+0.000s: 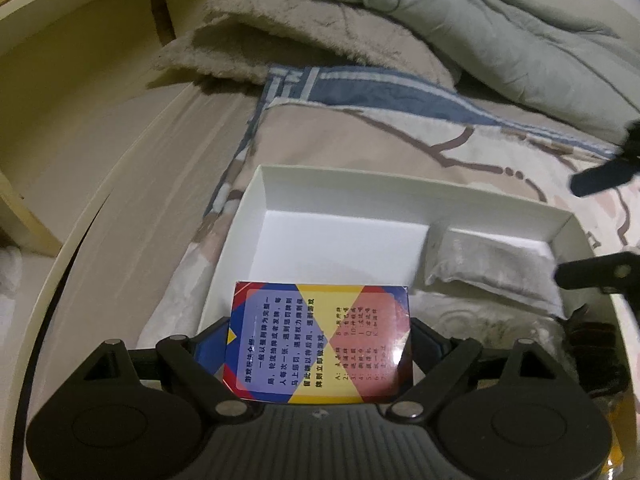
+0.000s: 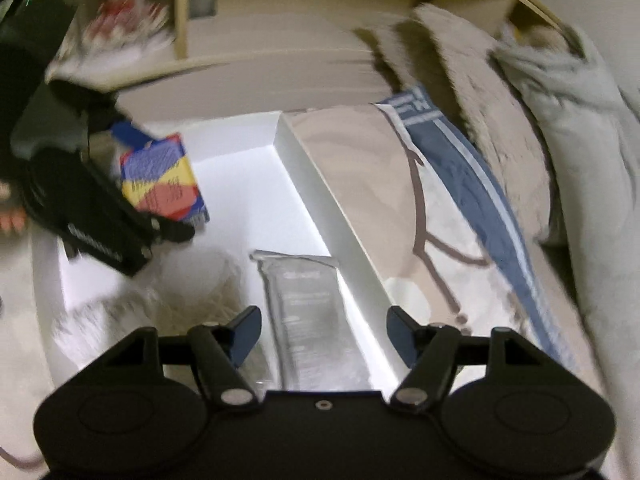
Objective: Organize objects
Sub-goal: 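Open the right tool dropping the packet while the left tool releases the card box in the box, then move both tools from the white box back toward the cotton ball and clothespins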
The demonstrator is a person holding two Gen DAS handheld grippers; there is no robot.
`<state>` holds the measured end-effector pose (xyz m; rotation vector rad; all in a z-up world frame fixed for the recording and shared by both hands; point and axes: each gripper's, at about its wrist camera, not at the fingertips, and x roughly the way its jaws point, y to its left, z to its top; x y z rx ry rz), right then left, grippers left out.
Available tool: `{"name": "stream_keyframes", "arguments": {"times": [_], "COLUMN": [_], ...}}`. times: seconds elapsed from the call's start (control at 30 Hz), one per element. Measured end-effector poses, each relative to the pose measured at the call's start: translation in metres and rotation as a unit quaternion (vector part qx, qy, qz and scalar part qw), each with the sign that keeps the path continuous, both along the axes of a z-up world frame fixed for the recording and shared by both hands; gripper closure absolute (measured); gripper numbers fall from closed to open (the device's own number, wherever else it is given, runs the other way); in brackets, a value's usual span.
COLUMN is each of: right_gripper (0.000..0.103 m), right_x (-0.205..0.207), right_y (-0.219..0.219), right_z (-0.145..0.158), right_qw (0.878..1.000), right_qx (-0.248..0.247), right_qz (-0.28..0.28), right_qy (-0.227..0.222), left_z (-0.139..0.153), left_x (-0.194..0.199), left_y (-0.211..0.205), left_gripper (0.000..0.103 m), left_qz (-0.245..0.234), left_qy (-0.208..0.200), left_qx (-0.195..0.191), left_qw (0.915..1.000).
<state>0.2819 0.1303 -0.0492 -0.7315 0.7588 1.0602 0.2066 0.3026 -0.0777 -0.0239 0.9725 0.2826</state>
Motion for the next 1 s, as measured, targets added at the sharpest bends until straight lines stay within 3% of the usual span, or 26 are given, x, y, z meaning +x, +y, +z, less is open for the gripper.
{"name": "stream_keyframes", "arguments": {"times": [0.1,0.3,1.0], "right_gripper": [0.033,0.033,0.032], "right_x": [0.004,0.005,-0.026], "right_y": [-0.008,-0.021,-0.074], "right_z": [0.002,0.002,0.022], "right_qw": [0.998,0.988,0.961], "right_qx": [0.027,0.062,0.129], "right_qz": [-0.042,-0.107,-0.214], "right_qy": [0.039,0.094,0.115], "left_z": [0.006,0.016,0.055], "left_x": [-0.003,-0.008,-0.046], "left_y": [0.002,0.001,-0.038], "left_gripper": [0.001,0.001,0.001], "left_qz": [0.011,0.014,0.007], "left_qy": [-0.022,-0.029,-0.048], "left_qx": [0.003,-0.003,-0.01], "left_qw": [0.9997,0.9995,0.9988]}}
